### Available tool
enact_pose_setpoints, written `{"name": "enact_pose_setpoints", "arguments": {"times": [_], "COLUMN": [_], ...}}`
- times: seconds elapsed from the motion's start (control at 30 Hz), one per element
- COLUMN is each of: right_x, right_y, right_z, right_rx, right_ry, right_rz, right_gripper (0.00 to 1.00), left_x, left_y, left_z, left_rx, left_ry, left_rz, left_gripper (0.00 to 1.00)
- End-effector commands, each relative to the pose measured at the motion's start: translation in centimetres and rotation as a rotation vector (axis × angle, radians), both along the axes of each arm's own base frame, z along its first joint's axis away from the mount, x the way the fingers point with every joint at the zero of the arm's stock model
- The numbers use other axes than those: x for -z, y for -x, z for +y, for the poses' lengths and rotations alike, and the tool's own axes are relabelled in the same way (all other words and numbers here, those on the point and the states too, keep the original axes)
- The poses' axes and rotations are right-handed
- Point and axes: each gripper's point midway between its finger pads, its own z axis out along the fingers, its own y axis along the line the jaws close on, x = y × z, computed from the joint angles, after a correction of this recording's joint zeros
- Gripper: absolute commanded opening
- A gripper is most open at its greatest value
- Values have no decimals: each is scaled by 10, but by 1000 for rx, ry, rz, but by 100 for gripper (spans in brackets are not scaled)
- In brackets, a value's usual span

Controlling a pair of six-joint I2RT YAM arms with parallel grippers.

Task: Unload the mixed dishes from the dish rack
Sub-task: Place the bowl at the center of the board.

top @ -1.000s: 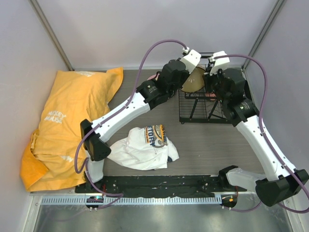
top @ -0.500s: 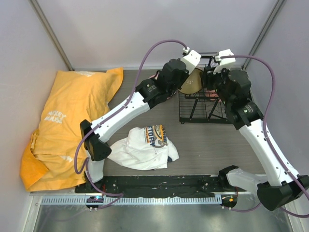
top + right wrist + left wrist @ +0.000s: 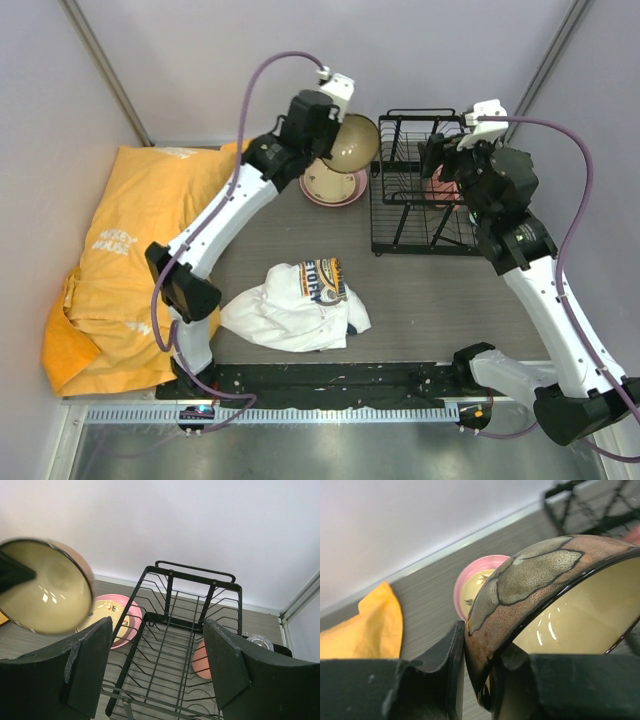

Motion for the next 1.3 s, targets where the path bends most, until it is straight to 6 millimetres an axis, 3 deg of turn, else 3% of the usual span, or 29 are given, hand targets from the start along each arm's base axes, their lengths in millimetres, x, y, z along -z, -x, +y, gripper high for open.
{"name": "enact_pose_setpoints", "arguments": {"times": [0.0, 0.13, 0.17, 0.47, 0.77, 1.07, 1.27], "right_x": [-33, -29, -29, -28, -14, -10, -3], "right_y": [6, 4, 4, 4, -1, -3, -6], "right_z": [-11, -13, -13, -15, -15, -16, -18], "right_rx": [37, 45, 45, 46, 41, 37, 43], "right_ry": [-32, -32, -33, -30, -32, -37, -32], "right_rz": [-99, -94, -93, -88, -61, -48, -33], "right_gripper": [78, 79, 79, 79, 80, 80, 80], "left_x": [-115, -95, -82, -3, 81, 126, 175], "left_y": [-4, -20, -27, -72, -109, -133, -145], "left_z": [83, 119, 129, 174, 193, 185, 184], "left_rx": [-110, -159, -174, -255, -333, -355, -388], "left_ry": [317, 359, 361, 477, 558, 573, 560], "left_rz": [-168, -111, -79, 171, 393, 484, 564], "left_gripper": [0, 0, 0, 0, 0, 0, 0]}}
